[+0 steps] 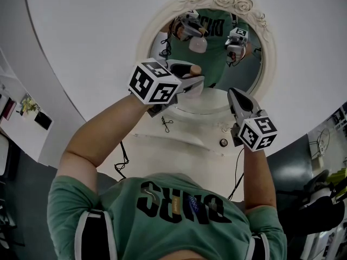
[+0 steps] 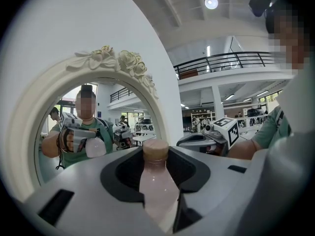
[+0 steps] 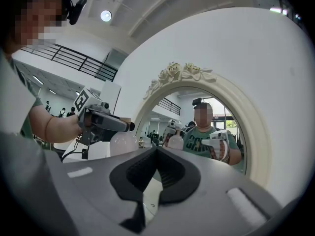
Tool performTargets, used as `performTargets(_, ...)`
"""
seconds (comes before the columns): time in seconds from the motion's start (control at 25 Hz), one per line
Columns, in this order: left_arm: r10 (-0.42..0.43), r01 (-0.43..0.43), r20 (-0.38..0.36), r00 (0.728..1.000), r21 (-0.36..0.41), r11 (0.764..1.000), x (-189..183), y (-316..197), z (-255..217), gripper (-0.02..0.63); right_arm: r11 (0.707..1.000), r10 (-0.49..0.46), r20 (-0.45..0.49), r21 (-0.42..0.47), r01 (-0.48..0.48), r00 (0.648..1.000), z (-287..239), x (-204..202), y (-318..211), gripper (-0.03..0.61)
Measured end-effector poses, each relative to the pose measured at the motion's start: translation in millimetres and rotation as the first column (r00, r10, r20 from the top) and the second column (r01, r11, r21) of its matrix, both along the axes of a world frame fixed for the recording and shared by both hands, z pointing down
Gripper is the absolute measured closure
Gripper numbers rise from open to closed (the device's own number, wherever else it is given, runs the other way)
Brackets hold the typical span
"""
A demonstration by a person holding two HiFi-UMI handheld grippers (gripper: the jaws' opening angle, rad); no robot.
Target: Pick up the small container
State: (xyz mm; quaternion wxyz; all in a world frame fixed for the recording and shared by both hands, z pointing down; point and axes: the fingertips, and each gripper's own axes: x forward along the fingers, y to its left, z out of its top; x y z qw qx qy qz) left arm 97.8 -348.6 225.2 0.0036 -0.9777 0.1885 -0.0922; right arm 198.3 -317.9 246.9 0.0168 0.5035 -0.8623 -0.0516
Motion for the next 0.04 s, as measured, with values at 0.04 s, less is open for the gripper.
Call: performTargets(0.04, 0.0, 0.0, 0.0, 1.0, 0.001, 1.0, -0.3, 0.1, -0.6, 0.472, 1.0, -0.001, 0.0, 0.0, 0.001, 1.0, 0.1, -0.5, 0.0, 0.571)
